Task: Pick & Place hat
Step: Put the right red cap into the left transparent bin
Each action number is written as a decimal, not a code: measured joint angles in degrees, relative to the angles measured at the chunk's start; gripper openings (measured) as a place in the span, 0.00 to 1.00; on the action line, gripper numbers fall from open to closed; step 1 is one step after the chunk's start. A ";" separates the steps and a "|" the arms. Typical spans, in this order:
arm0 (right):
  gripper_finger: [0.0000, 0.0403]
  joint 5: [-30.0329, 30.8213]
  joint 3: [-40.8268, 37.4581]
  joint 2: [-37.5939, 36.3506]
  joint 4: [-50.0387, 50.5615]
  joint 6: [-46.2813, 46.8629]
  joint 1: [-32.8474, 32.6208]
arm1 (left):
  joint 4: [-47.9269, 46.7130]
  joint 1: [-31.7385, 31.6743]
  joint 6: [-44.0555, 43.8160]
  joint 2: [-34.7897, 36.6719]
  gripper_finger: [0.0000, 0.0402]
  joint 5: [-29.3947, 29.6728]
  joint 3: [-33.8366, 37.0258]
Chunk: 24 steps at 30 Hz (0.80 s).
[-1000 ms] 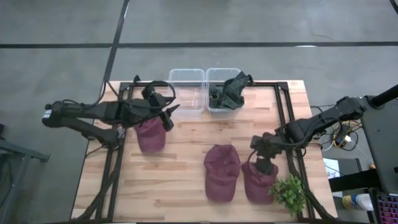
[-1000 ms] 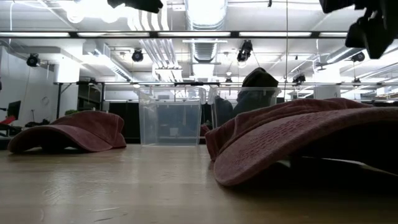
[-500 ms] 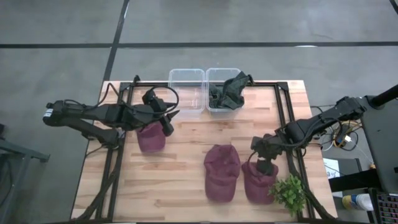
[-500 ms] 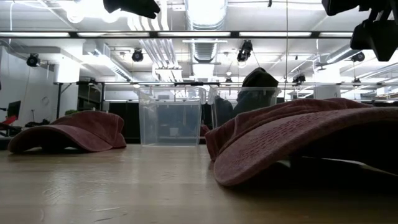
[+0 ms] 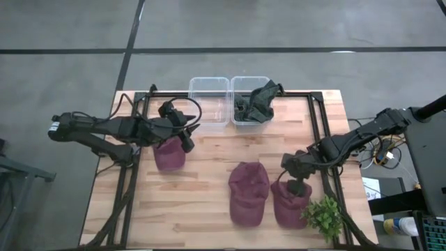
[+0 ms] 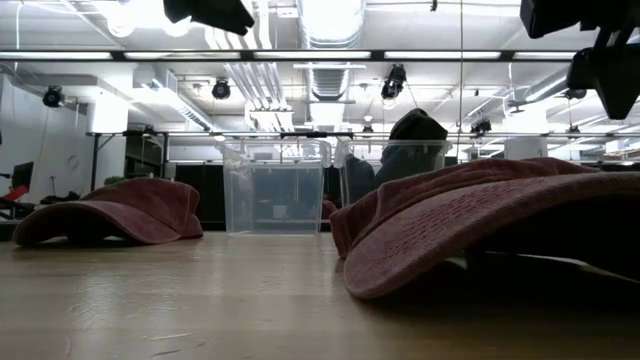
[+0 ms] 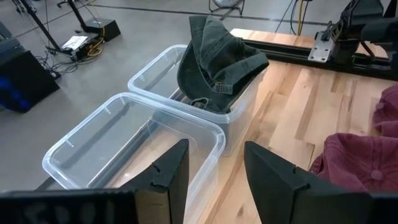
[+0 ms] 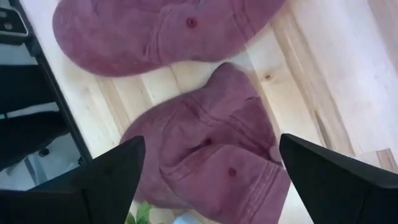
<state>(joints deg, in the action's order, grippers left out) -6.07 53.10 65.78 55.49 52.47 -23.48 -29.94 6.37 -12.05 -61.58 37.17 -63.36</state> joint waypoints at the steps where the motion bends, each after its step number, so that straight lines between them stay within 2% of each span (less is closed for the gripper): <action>1: 0.91 0.44 0.00 0.00 -0.15 0.30 0.00 | -0.03 0.00 -0.11 0.00 0.37 0.02 0.06; 6: 0.91 3.12 0.00 0.00 -0.44 2.96 -0.29 | -0.33 0.00 -1.33 -0.03 0.37 0.07 1.18; 14: 0.91 3.04 -0.40 1.25 -0.40 8.03 -2.29 | -1.50 0.00 -3.37 -0.04 0.37 0.07 1.91; 24: 0.91 3.13 -1.01 10.04 -0.62 6.89 -3.76 | -1.63 0.00 -3.41 -0.04 0.37 0.07 1.91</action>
<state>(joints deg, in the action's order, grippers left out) -2.94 52.10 75.82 54.87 59.36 -27.24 -31.57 6.37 -15.46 -61.63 37.23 -61.45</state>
